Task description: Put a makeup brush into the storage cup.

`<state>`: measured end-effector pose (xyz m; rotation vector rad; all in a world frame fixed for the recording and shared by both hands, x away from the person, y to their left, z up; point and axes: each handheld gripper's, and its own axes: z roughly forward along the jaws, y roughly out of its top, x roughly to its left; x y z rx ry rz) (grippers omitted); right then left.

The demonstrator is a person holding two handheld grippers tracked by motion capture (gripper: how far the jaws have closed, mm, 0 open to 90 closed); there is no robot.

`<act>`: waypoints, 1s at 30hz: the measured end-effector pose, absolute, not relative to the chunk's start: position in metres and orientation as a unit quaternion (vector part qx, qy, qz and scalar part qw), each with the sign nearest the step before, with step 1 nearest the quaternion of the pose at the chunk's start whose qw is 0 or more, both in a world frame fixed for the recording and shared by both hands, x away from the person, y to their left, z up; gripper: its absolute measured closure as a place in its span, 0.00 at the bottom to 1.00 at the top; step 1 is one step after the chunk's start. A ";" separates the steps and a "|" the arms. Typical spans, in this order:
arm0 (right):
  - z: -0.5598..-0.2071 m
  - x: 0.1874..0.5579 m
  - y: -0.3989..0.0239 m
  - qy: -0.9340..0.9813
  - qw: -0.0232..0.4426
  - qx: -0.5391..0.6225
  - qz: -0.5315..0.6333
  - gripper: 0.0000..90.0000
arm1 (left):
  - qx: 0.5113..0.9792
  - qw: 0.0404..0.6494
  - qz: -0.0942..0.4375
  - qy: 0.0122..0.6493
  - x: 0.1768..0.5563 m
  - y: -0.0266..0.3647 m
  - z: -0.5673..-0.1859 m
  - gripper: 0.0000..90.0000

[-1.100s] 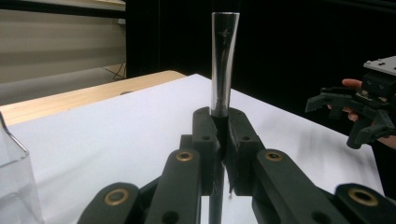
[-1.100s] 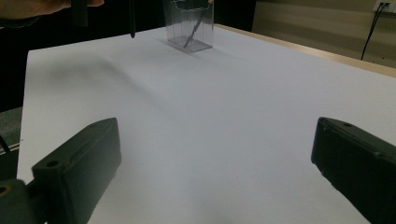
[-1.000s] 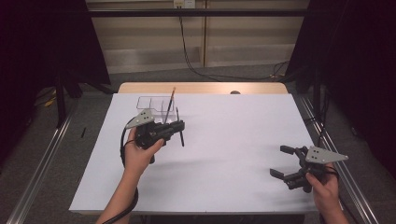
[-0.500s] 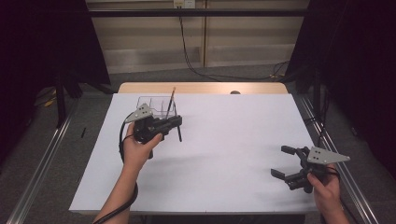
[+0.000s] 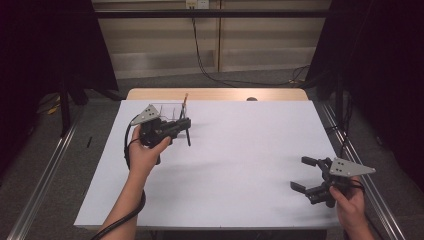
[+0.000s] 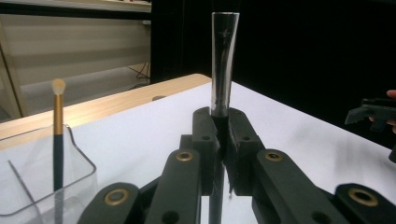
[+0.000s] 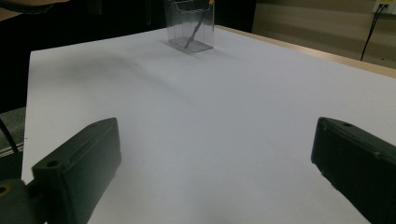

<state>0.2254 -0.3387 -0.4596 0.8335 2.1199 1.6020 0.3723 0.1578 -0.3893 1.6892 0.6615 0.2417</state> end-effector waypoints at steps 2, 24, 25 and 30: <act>-0.459 0.225 -0.339 0.749 0.177 0.295 0.566 0.01 | 0.731 0.609 0.106 0.287 0.374 0.159 -0.389 0.93; -0.459 0.224 -0.340 0.747 0.178 0.296 0.568 0.01 | 0.726 0.604 0.129 0.303 0.392 0.162 -0.381 0.93; -0.459 0.223 -0.340 0.747 0.178 0.297 0.568 0.01 | 0.725 0.605 0.130 0.303 0.393 0.162 -0.380 0.93; -0.459 0.223 -0.341 0.746 0.178 0.296 0.568 0.01 | 0.717 0.610 0.133 0.310 0.396 0.165 -0.378 0.93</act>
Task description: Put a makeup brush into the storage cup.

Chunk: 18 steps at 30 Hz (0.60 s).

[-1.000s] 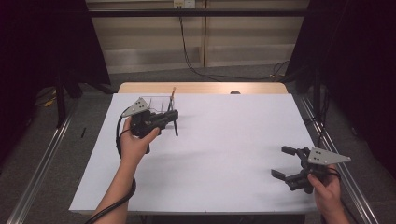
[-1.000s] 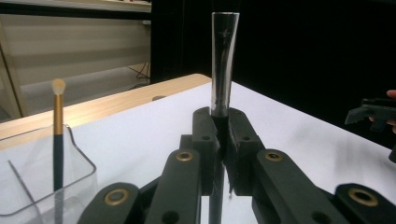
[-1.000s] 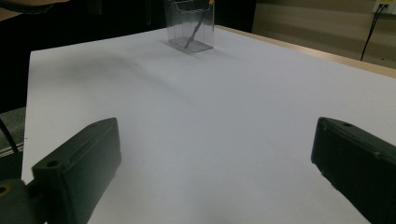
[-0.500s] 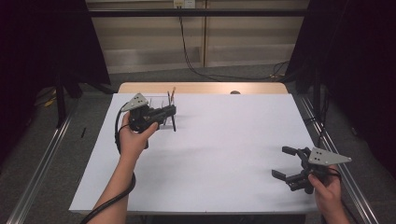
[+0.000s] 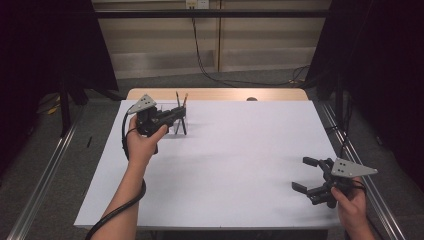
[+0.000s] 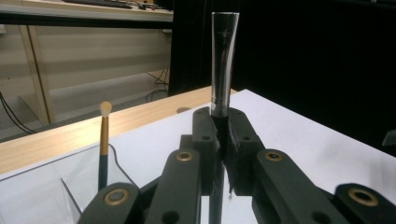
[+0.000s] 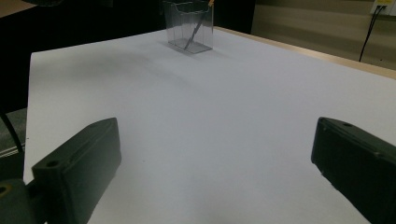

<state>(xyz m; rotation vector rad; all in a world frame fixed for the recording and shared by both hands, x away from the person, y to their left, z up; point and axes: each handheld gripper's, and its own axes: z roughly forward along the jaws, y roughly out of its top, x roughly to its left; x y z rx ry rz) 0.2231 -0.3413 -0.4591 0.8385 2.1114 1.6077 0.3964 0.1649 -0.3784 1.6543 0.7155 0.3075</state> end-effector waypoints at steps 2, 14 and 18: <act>-0.459 0.223 -0.341 0.747 0.179 0.297 0.568 0.01 | 0.714 0.611 0.139 0.311 0.397 0.165 -0.378 0.93; -0.460 0.222 -0.341 0.746 0.178 0.295 0.569 0.01 | 0.706 0.612 0.159 0.319 0.406 0.166 -0.371 0.93; -0.460 0.221 -0.341 0.747 0.178 0.295 0.569 0.01 | 0.705 0.611 0.164 0.322 0.410 0.167 -0.369 0.93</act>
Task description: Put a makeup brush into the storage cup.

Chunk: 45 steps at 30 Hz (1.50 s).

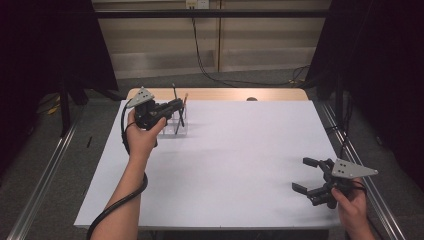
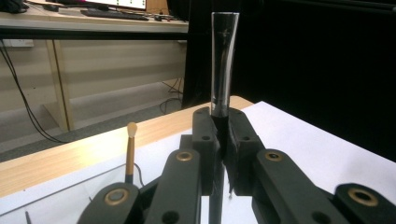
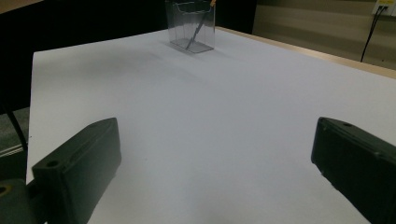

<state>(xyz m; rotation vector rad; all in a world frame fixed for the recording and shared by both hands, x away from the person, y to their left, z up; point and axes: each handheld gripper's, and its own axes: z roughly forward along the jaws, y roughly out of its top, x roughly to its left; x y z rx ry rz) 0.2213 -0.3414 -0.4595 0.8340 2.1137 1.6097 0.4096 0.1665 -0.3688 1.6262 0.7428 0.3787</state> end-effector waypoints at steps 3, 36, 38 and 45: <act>-0.459 0.221 -0.341 0.747 0.177 0.294 0.569 0.01 | 0.703 0.611 0.168 0.324 0.413 0.166 -0.366 0.93; -0.459 0.220 -0.346 0.743 0.181 0.297 0.571 0.01 | 0.686 0.603 0.195 0.357 0.439 0.162 -0.366 0.93; -0.459 0.220 -0.346 0.743 0.181 0.297 0.571 0.01 | 0.686 0.602 0.196 0.358 0.440 0.162 -0.366 0.93; -0.459 0.220 -0.346 0.744 0.180 0.296 0.571 0.01 | 0.684 0.599 0.203 0.364 0.444 0.162 -0.368 0.93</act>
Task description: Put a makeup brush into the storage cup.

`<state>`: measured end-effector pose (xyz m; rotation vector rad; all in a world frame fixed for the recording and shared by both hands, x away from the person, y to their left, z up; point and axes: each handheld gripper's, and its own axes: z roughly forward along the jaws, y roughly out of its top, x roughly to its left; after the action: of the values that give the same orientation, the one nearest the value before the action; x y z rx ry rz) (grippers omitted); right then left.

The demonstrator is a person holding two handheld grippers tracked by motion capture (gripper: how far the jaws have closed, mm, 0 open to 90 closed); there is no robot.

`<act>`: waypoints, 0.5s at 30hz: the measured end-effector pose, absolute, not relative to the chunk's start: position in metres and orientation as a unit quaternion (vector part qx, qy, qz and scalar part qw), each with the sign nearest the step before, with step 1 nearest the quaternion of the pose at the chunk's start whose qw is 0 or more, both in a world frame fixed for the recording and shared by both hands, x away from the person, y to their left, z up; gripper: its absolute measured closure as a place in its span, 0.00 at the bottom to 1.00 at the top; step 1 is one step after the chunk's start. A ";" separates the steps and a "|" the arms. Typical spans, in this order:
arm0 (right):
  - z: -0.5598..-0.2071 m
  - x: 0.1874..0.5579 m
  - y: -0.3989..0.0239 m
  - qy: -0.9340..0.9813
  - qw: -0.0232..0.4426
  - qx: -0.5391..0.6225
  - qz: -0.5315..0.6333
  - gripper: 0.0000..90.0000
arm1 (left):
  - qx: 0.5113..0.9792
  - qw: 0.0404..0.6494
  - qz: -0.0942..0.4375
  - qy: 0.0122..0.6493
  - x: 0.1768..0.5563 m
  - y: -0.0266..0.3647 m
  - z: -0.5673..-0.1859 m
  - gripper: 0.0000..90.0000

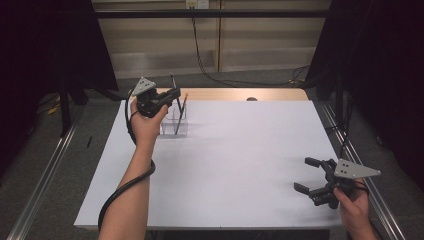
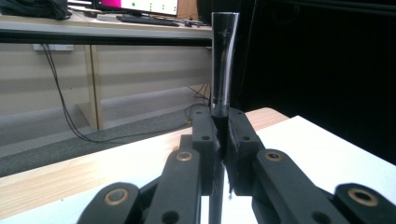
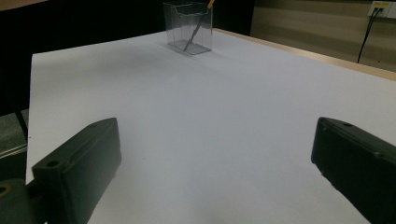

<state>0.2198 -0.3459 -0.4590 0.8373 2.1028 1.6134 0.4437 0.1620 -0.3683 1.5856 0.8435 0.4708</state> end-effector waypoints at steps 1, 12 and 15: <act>-0.459 0.220 -0.346 0.744 0.180 0.297 0.571 0.01 | 0.683 0.599 0.204 0.365 0.444 0.162 -0.369 0.93; -0.459 0.220 -0.346 0.744 0.181 0.296 0.571 0.01 | 0.683 0.592 0.209 0.373 0.450 0.161 -0.371 0.93; -0.459 0.220 -0.346 0.743 0.181 0.297 0.571 0.01 | 0.686 0.589 0.210 0.372 0.450 0.159 -0.373 0.93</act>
<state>0.2201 -0.3459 -0.4591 0.8394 2.0983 1.6133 0.4505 0.1590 -0.3725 1.5974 0.8651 0.4889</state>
